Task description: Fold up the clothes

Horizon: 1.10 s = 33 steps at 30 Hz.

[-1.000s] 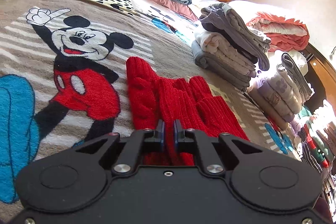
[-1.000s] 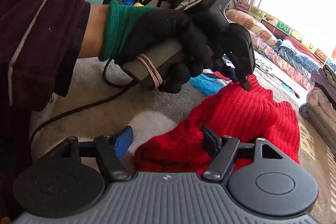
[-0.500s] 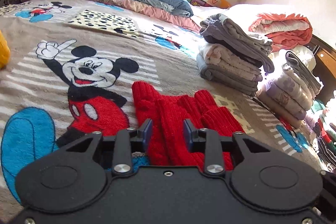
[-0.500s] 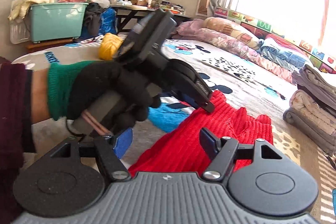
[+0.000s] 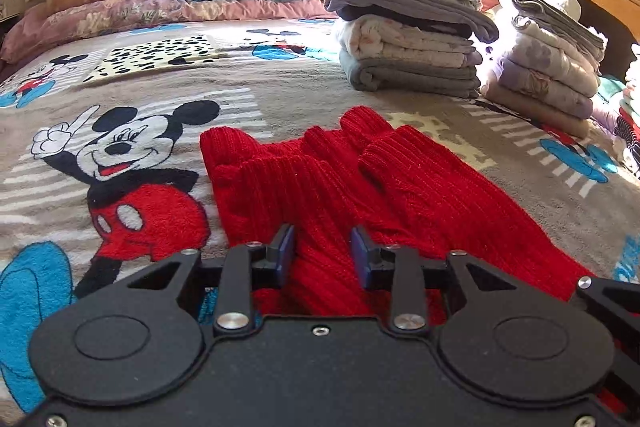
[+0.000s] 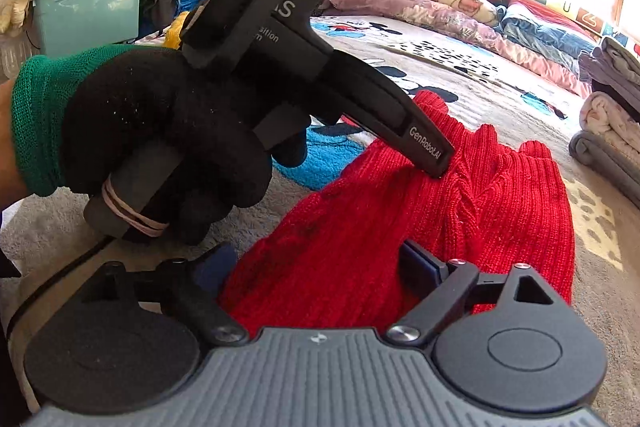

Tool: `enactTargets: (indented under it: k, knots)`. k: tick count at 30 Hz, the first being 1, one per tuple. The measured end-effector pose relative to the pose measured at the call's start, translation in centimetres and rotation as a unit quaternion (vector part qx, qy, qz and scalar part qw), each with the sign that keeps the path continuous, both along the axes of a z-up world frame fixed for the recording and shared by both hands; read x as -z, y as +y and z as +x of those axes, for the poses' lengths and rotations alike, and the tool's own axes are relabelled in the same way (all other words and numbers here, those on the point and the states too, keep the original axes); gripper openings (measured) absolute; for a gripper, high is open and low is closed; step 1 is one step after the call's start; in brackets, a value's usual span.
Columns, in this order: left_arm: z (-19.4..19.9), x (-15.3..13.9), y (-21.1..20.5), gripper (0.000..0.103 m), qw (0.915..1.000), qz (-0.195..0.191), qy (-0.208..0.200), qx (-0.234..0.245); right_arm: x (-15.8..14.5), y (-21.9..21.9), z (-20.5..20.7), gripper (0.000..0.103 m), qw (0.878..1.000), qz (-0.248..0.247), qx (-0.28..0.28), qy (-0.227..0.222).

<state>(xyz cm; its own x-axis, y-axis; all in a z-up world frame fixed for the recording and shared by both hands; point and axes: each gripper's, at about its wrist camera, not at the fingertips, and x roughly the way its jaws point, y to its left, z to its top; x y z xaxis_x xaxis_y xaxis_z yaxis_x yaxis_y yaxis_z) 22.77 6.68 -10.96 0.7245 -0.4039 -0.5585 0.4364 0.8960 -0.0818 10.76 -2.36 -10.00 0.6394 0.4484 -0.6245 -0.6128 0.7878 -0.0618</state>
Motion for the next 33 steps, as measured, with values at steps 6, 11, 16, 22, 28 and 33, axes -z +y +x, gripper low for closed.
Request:
enactTargets:
  k: [6, 11, 16, 22, 28, 33]
  knots:
    - [-2.8, -2.3, 1.0, 0.049, 0.9985, -0.044, -0.023, -0.026, -3.3, -1.6, -2.0, 0.082, 0.999, 0.042, 0.008, -0.006]
    - [-5.8, -3.5, 2.0, 0.05, 0.9967, -0.049, -0.036, -0.053, -6.2, -8.0, -5.3, 0.082, 0.993, 0.098, 0.041, -0.047]
    - [-10.5, -5.3, 2.5, 0.063, 0.9943, -0.028, -0.081, -0.063, -6.1, -14.3, -7.1, 0.082, 0.988, 0.088, 0.086, -0.098]
    - [-17.3, -4.8, 1.4, 0.066, 0.9885, 0.075, -0.124, -0.045, -3.2, -17.0, -11.2, 0.082, 0.987, 0.006, 0.073, -0.144]
    - [-22.0, -3.1, 1.0, 0.073, 0.9762, 0.161, -0.144, -0.019, -1.5, -14.9, -14.0, 0.08, 0.979, -0.098, -0.007, -0.178]
    - [-24.8, -0.8, -0.3, 0.073, 0.9561, 0.247, -0.153, 0.038, -0.4, -14.6, -15.0, 0.08, 0.973, -0.143, -0.03, -0.178]
